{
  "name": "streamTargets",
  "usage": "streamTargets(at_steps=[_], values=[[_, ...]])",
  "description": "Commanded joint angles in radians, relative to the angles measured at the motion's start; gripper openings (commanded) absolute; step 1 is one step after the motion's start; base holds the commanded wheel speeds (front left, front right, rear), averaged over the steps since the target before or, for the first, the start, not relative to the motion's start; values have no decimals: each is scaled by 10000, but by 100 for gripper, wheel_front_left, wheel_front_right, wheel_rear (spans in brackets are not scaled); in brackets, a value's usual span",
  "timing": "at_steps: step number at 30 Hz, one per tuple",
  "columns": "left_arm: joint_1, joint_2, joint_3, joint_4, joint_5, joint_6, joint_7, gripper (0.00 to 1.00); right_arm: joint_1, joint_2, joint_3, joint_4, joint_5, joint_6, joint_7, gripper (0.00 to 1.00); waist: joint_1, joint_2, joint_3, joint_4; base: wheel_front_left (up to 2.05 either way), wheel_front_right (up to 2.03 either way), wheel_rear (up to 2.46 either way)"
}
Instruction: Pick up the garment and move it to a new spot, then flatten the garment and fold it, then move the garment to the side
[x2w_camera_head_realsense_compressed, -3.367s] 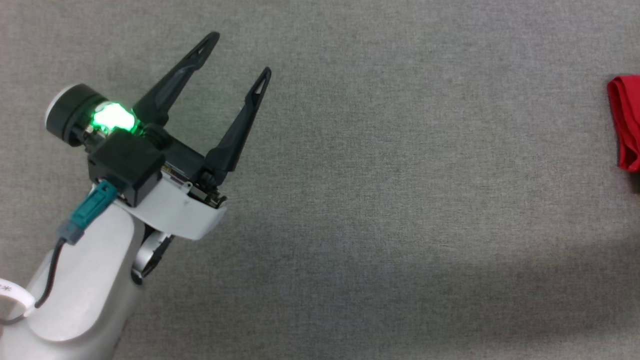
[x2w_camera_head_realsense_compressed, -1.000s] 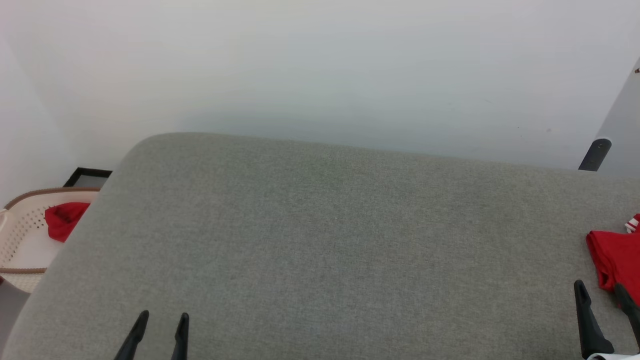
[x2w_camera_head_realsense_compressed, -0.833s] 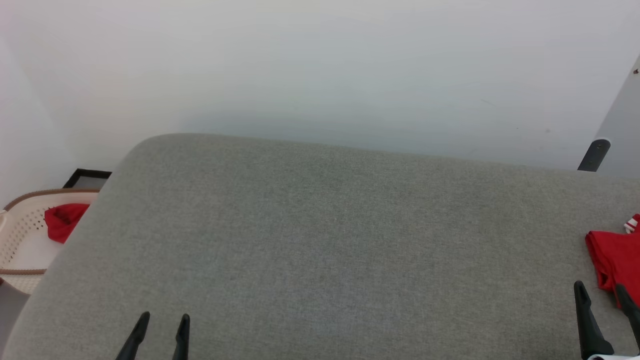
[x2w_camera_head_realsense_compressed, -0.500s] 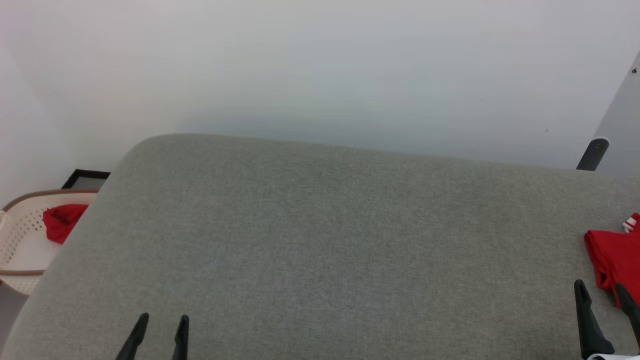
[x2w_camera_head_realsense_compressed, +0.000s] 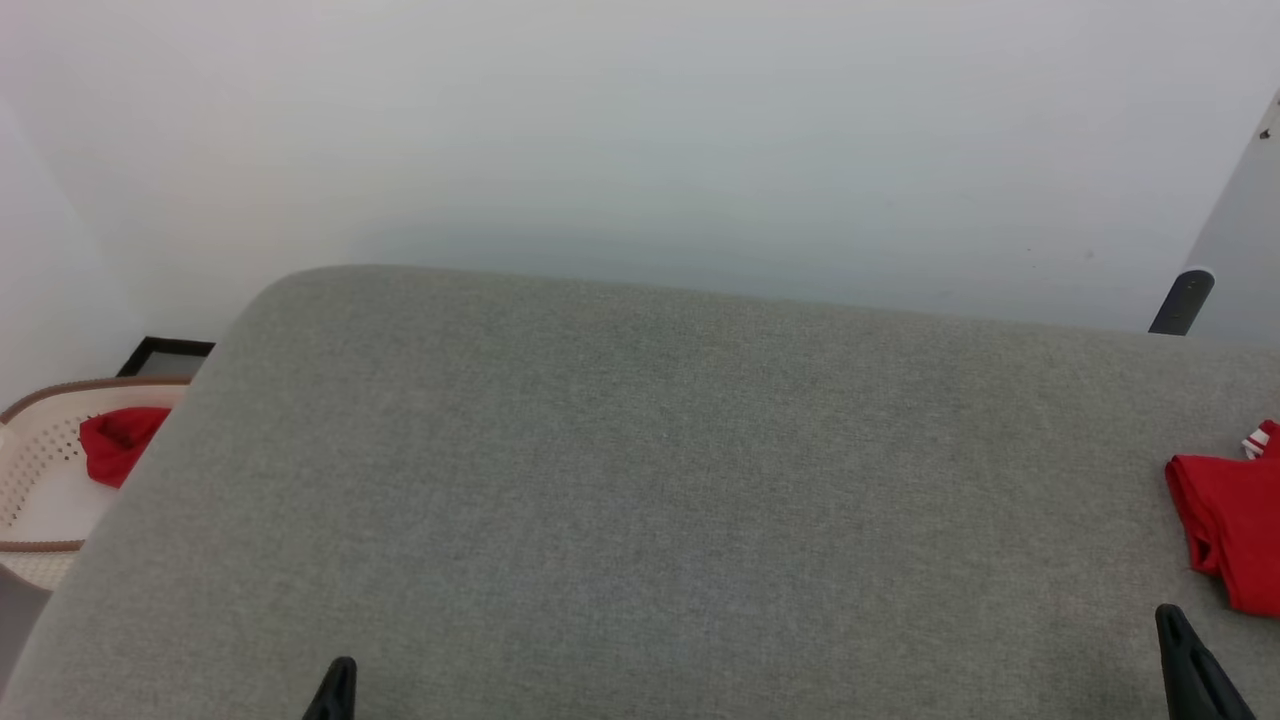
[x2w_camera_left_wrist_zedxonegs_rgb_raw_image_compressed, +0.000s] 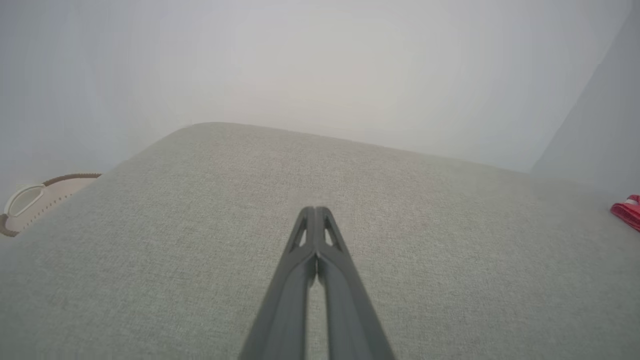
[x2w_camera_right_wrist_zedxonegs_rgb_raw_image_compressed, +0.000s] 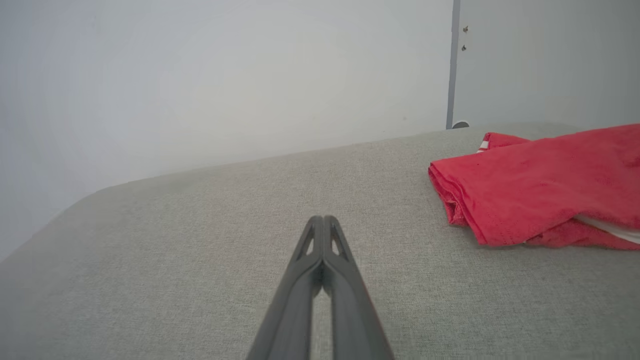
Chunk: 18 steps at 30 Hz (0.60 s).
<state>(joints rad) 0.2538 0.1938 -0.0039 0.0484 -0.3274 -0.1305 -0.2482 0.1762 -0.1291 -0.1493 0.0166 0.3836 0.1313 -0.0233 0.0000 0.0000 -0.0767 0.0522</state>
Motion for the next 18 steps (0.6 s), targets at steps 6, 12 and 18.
streamTargets(at_steps=[6,12,18], values=[[-467,-10,91,47,-1261,12,256,0,-438,-3,17,59,1168,-1,119,0,0,0,38,-25,0,0,0],[-752,-89,132,233,-2304,7,503,0,-646,63,53,237,2125,-1,220,0,0,0,77,-50,0,0,0],[-1018,-168,174,403,-3270,3,733,0,-849,127,83,409,3018,-2,315,0,0,0,116,-76,0,0,0]])
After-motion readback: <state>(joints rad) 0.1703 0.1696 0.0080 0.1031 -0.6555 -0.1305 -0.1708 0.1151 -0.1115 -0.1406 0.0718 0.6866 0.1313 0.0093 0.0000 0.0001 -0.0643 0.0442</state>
